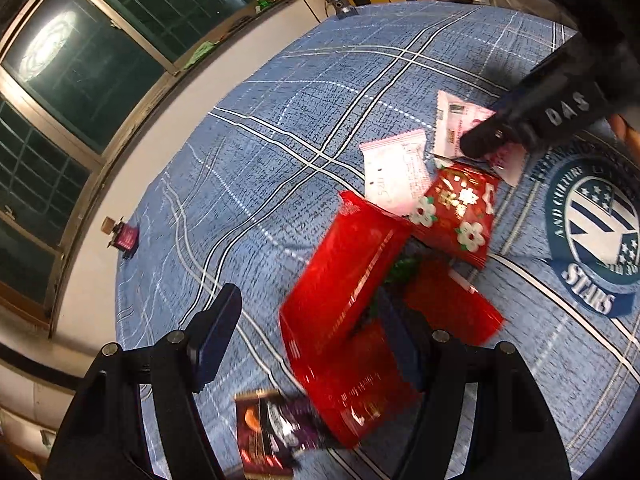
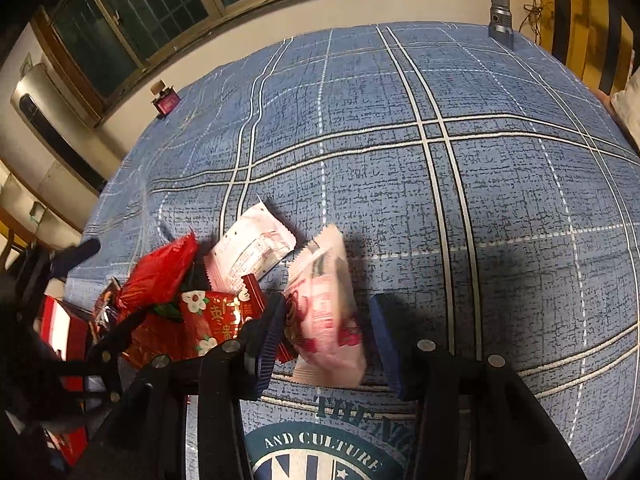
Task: Organize snacks
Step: 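Grasp the long red bar pack with the left tool while the right grasps the pink Lotso packet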
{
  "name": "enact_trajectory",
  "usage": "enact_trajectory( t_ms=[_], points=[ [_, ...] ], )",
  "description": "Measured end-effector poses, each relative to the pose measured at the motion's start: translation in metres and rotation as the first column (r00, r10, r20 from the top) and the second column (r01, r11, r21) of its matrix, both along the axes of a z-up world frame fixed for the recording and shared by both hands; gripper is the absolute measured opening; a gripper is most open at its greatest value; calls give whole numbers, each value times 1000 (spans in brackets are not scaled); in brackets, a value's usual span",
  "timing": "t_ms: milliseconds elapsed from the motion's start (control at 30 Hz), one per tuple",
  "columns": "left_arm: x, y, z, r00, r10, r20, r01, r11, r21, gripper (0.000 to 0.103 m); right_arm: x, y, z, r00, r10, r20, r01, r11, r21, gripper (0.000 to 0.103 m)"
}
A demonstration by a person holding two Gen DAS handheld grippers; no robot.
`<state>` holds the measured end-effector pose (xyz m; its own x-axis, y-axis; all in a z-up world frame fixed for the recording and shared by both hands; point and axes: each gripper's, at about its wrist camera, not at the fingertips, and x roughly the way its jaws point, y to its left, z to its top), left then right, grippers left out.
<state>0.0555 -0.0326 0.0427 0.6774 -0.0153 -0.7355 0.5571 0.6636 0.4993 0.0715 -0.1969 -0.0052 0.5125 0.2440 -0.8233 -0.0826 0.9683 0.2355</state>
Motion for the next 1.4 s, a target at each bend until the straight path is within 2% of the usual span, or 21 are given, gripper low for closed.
enact_trajectory(
  t_ms=[300,367,433,500,567,600,700,767,933,1033,1133,1233,1300,1400],
  points=[
    [23,-8,-17,997,-27,-70,28,1000,14,70,3,19,-4,999,34,11,-34,999,-41,45],
    [23,-11,-21,997,-36,-69,37,999,18,71,2,24,-5,999,39,16,-37,997,-72,40],
    [26,-9,-19,996,-32,-85,32,999,-4,71,0,29,-5,999,39,29,-35,992,-120,39],
    [34,-3,-18,991,-16,-130,10,999,-50,70,1,31,-5,999,38,30,-34,992,-122,38],
    [38,2,-16,986,-13,-167,-2,996,-89,61,2,30,-5,999,31,28,-27,994,-110,37],
    [39,3,-16,983,-15,-181,-4,995,-103,53,2,29,-4,999,26,26,-23,994,-102,36],
    [36,5,-15,986,-8,-167,-7,996,-88,44,3,20,-4,1000,-3,16,4,998,-67,35],
    [35,9,-12,984,-10,-176,-10,994,-111,36,3,13,-3,1000,-22,11,23,998,-51,35],
    [34,24,-1,975,5,-223,-57,972,-229,27,5,2,-3,998,-57,-8,57,998,8,35],
    [32,34,2,964,26,-263,-108,946,-304,25,5,-1,-3,998,-64,-15,65,998,28,35],
    [27,44,6,947,60,-316,-190,897,-399,23,3,-3,-3,998,-67,-18,67,997,40,35],
    [17,49,8,931,82,-357,-250,854,-457,23,3,-7,-2,997,-68,-21,69,996,62,35],
    [9,52,8,917,100,-387,-296,820,-489,23,1,-8,-2,997,-73,-23,74,995,69,35],
    [-4,58,8,883,115,-454,-378,748,-545,23,0,-13,-3,996,-82,-30,84,992,92,35]
  ],
)
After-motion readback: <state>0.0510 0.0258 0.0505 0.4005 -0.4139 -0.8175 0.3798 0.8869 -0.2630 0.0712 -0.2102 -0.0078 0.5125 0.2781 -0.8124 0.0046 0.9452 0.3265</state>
